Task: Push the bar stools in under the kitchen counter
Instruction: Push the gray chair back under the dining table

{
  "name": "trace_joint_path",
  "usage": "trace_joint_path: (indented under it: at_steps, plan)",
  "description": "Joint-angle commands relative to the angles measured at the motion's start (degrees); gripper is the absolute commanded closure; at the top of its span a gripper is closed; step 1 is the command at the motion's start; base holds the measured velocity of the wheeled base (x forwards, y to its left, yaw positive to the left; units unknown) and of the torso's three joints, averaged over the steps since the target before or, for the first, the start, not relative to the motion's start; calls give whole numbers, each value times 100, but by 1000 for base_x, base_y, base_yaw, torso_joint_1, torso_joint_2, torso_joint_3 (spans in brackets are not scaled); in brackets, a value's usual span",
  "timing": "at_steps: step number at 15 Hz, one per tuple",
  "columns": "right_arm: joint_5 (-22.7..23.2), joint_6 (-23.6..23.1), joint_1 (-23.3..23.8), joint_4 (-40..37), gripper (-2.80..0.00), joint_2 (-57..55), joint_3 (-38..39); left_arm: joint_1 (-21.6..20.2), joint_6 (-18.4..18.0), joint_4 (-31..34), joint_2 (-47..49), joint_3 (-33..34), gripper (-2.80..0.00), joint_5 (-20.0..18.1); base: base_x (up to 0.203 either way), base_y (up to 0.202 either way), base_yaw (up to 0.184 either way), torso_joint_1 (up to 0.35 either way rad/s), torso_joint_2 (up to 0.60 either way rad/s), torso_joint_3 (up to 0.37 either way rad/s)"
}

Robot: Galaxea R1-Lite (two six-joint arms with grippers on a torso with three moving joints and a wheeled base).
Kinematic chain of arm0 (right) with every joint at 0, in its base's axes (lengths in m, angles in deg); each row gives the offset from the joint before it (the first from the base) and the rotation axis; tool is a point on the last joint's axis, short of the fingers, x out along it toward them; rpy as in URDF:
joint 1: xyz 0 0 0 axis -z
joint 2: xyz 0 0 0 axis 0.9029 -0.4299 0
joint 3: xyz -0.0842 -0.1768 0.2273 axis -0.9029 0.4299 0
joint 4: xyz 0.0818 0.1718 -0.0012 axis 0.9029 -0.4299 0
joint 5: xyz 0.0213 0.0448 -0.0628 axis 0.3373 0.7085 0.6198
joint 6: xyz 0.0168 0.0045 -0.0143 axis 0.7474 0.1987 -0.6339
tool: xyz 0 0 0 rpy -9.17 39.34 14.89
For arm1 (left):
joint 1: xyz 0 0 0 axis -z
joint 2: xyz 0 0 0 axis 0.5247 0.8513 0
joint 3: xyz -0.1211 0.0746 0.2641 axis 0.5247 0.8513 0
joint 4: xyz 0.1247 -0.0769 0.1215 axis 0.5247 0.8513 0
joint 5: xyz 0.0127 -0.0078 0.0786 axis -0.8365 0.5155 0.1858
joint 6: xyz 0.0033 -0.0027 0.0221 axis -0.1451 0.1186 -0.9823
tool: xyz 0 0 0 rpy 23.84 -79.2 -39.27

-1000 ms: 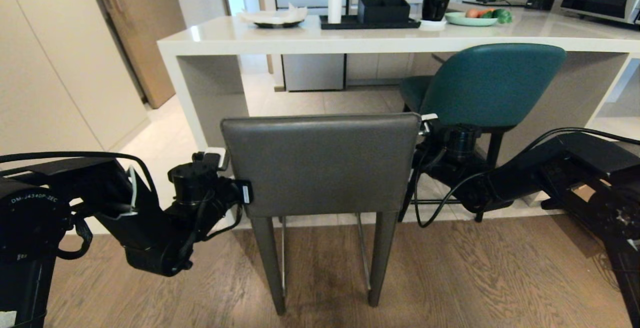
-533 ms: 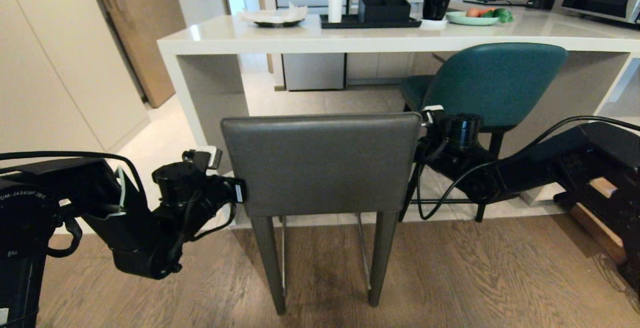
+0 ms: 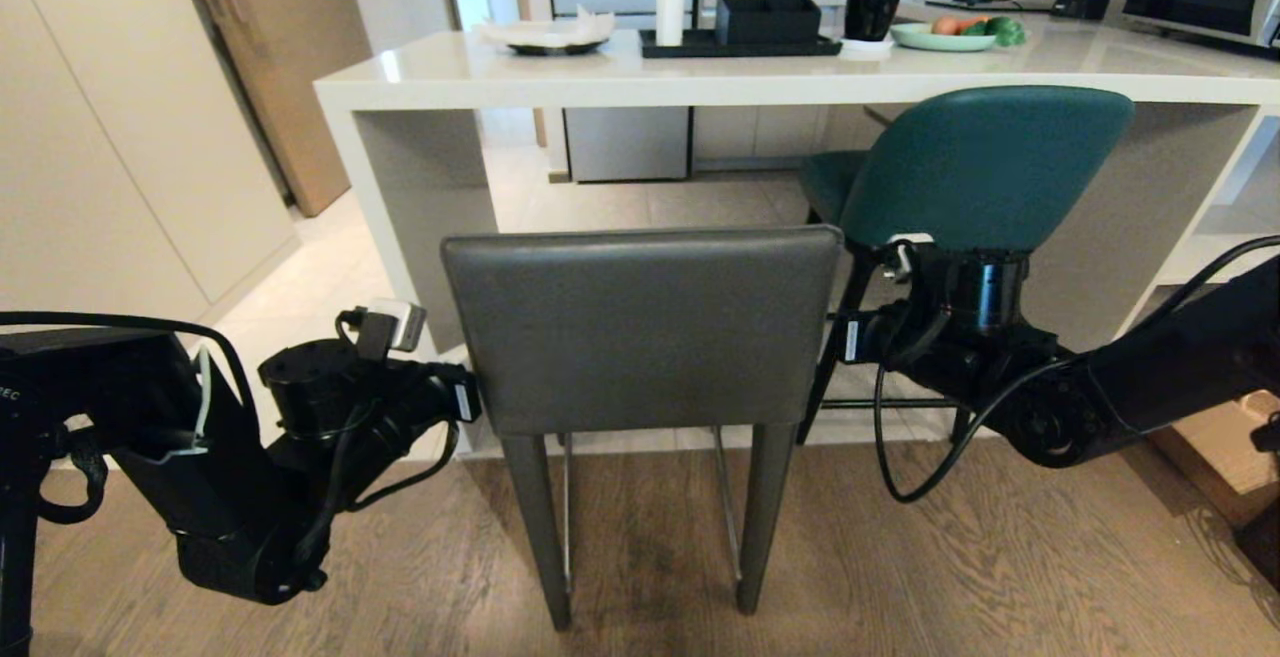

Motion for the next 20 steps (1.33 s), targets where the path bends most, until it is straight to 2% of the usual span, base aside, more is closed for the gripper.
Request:
trace_joint_path:
  at_steps: [1,5,10,20]
  plan:
    - [-204,4,-217,51,0,83,-66,-32,0,-38,-30,-80,0,-5,0,0,0,0,0,0]
    - [-341,-4,-305,15,0,-149,-498,-109,-165,407,-20,-386,0,-16,0,0,0,0,0,0]
    - [-320,-13,-252,127,0,-472,-560,-134,-176,483,185,-553,0,4,17,0,0,-2,0,2]
    - [-329,-22,-244,92,0,-508,-736,-134,-176,504,216,-638,0,-5,186,0,1,3,-1,2]
